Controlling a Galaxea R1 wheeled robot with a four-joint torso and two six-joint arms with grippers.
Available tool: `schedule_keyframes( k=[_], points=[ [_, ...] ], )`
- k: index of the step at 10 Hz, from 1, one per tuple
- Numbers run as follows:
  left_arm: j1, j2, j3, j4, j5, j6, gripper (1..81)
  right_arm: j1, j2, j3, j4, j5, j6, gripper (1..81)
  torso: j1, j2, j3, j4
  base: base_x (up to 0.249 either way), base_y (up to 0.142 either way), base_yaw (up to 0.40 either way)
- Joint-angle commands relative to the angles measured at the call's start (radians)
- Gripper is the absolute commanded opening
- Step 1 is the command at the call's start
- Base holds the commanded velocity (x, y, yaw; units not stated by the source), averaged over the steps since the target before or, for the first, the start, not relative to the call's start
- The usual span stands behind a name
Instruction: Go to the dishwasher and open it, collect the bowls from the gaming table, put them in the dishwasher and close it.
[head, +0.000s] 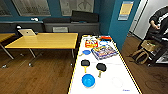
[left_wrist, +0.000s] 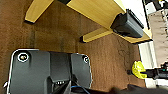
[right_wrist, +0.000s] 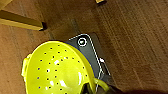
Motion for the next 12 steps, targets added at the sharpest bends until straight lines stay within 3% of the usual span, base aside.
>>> schedule_keyframes(
  k=[1,4,7,10,12],
  points=[
    [-0.127,-0.072,0.111,-0.007,0.058,-0.004,81.1,0.02,-0.016,0.01,-0.026,-0.033,-0.001,1.0,0.0,0.0,0.0,0.0,0.0,0.0,0.0],
    [-0.275,-0.08,0.166,-0.075,0.172,-0.004,81.1,0.025,0.074,-0.001,-0.031,-0.033,-0.003,1.0,0.0,0.0,0.0,0.0,0.0,0.0,0.0],
    [-0.406,-0.02,0.165,-0.134,0.292,-0.005,81.1,0.014,0.176,-0.067,-0.056,-0.042,-0.003,1.0,0.0,0.0,0.0,0.0,0.0,0.0,0.0],
    [-0.533,0.041,0.14,-0.197,0.378,-0.005,81.1,0.01,0.223,-0.088,-0.06,-0.046,-0.003,1.0,0.0,0.0,0.0,0.0,0.0,0.0,0.0],
    [-0.602,0.07,0.131,-0.217,0.438,-0.008,81.1,0.003,0.229,-0.098,-0.065,-0.046,-0.003,1.0,0.0,0.0,0.0,0.0,0.0,0.0,0.0]
  ],
)
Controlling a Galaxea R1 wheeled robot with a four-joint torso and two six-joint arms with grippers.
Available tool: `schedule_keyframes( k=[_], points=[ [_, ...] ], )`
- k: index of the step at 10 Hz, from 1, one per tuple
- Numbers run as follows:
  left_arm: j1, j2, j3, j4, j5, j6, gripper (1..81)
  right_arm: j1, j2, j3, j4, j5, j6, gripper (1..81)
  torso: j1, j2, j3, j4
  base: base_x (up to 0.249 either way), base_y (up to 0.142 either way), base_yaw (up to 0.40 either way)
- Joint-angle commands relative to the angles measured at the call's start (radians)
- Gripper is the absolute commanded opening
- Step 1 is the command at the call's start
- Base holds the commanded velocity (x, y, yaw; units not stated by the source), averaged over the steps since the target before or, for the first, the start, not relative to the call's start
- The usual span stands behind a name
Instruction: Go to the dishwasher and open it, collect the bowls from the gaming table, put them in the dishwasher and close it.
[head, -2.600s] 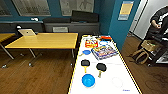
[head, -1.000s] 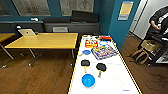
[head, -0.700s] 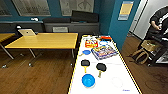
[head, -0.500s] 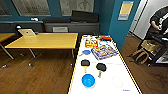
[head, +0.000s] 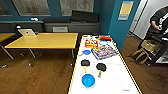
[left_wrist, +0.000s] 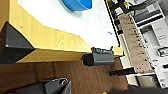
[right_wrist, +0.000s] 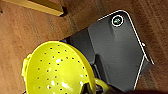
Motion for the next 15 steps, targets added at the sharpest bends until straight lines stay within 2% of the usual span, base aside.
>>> schedule_keyframes(
  k=[1,2,5,7,9,11,12,15],
  points=[
    [-0.167,0.012,0.02,-0.058,0.141,-0.008,81.1,0.024,-0.03,-0.005,-0.024,-0.041,-0.002,1.0,0.0,0.0,0.0,0.0,0.0,0.0,0.0],
    [-0.19,0.033,0.012,-0.058,0.141,-0.01,81.1,0.024,-0.022,-0.016,-0.024,-0.042,-0.002,1.0,0.0,0.0,0.0,0.0,0.0,0.0,0.0],
    [-0.246,0.153,-0.12,-0.058,0.208,-0.042,81.1,0.028,0.005,-0.047,-0.024,-0.048,-0.002,1.0,0.0,0.0,0.0,0.0,0.0,0.0,0.0],
    [-0.281,0.204,-0.181,-0.058,0.236,-0.083,81.1,0.032,0.011,-0.048,-0.026,-0.048,-0.002,1.0,0.0,0.0,0.0,0.0,0.0,0.0,0.0],
    [-0.315,0.199,-0.187,-0.064,0.234,-0.135,81.1,0.034,0.017,-0.051,-0.026,-0.048,-0.002,1.0,0.0,0.0,0.0,0.0,0.0,0.0,0.0],
    [-0.352,0.19,-0.207,-0.067,0.213,-0.253,81.1,0.035,0.024,-0.053,-0.026,-0.048,-0.001,1.0,0.0,0.0,0.0,0.0,0.0,0.0,0.0],
    [-0.368,0.185,-0.218,-0.064,0.196,-0.277,81.1,0.035,0.028,-0.053,-0.026,-0.048,-0.001,1.0,0.0,0.0,0.0,0.0,0.0,0.0,0.0],
    [-0.402,0.168,-0.268,-0.066,0.204,-0.281,81.1,0.04,0.031,-0.054,-0.026,-0.056,-0.001,1.0,0.001,0.0,0.0,0.0,0.0,0.0,0.0]
  ],
)
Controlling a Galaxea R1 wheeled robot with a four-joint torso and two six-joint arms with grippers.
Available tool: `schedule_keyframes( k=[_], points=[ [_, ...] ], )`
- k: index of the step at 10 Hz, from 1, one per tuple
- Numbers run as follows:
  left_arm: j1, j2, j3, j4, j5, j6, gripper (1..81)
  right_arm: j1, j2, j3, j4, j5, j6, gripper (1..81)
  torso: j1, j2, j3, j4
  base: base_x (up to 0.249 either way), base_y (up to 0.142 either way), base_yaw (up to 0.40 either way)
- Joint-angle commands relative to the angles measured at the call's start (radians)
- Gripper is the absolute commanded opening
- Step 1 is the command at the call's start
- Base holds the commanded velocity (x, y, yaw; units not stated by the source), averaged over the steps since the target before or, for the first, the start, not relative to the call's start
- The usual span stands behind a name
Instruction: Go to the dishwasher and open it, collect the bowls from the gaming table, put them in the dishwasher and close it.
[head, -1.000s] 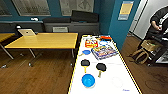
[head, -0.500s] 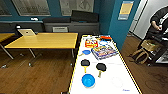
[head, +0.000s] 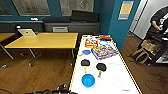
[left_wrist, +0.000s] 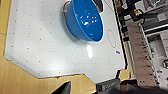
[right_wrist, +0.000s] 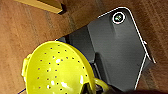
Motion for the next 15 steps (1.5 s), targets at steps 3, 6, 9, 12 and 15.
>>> schedule_keyframes(
  k=[3,6,9,12,15],
  points=[
    [-0.155,0.005,-0.09,-0.022,0.044,-0.002,81.1,0.053,-0.018,0.013,-0.016,-0.066,-0.001,1.0,0.0,0.0,0.0,0.0,0.0,0.0,0.0],
    [-0.195,0.014,-0.15,-0.042,0.06,-0.002,81.1,0.059,-0.011,0.008,-0.016,-0.074,-0.001,1.0,0.0,0.0,0.0,0.0,0.0,0.0,0.0],
    [-0.212,0.068,-0.215,-0.037,0.073,-0.002,81.1,0.056,0.0,-0.001,-0.016,-0.076,-0.001,1.0,0.0,0.0,0.0,0.0,0.0,0.0,0.0],
    [-0.238,0.1,-0.245,0.022,0.147,0.004,81.1,0.056,0.002,-0.005,-0.016,-0.076,0.001,1.0,0.0,0.001,0.0,0.0,0.0,0.0,0.0],
    [-0.27,0.089,-0.247,0.137,0.241,0.0,81.1,0.056,0.008,-0.019,-0.016,-0.082,0.001,1.0,0.0,0.001,-0.001,0.0,0.0,0.0,0.0]
  ],
)
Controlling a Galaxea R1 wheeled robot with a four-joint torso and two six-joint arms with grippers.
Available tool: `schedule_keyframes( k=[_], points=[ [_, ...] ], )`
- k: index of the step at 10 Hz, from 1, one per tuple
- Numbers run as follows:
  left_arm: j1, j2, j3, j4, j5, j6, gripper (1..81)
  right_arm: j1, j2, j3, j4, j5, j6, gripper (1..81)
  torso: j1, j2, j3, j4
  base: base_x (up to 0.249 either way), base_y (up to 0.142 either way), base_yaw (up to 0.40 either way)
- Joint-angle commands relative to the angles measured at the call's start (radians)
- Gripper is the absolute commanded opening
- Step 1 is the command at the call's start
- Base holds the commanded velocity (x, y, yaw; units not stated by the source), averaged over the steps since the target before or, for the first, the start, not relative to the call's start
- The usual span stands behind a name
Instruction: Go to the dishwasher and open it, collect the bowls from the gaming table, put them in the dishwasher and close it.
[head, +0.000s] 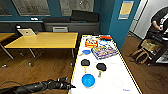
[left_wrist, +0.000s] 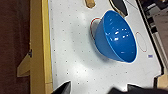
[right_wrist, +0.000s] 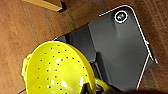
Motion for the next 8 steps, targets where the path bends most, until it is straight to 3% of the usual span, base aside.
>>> schedule_keyframes(
  k=[1,3,4,6,8],
  points=[
    [-0.156,-0.037,-0.004,0.012,0.054,-0.051,81.1,0.039,-0.015,-0.004,-0.016,-0.044,0.001,1.0,0.0,0.0,0.0,0.0,0.0,0.0,0.0],
    [-0.152,-0.024,-0.037,0.007,0.021,-0.249,81.1,0.039,-0.007,-0.007,-0.016,-0.044,0.001,1.0,0.0,0.0,0.0,0.0,0.0,0.0,0.0],
    [-0.142,-0.017,-0.052,0.009,-0.016,-0.327,81.1,0.037,-0.007,-0.007,-0.014,-0.044,0.001,1.0,0.0,0.0,0.0,0.0,0.0,0.0,0.0],
    [-0.133,-0.004,-0.084,0.007,-0.024,-0.404,81.1,0.036,-0.007,-0.011,-0.014,-0.044,0.001,1.0,0.0,0.0,0.0,0.0,0.0,0.0,0.0],
    [-0.121,-0.001,-0.089,0.007,-0.035,-0.449,81.1,0.037,-0.003,-0.011,-0.014,-0.045,0.001,1.0,0.0,0.0,0.0,0.0,0.0,0.0,0.0]
  ],
)
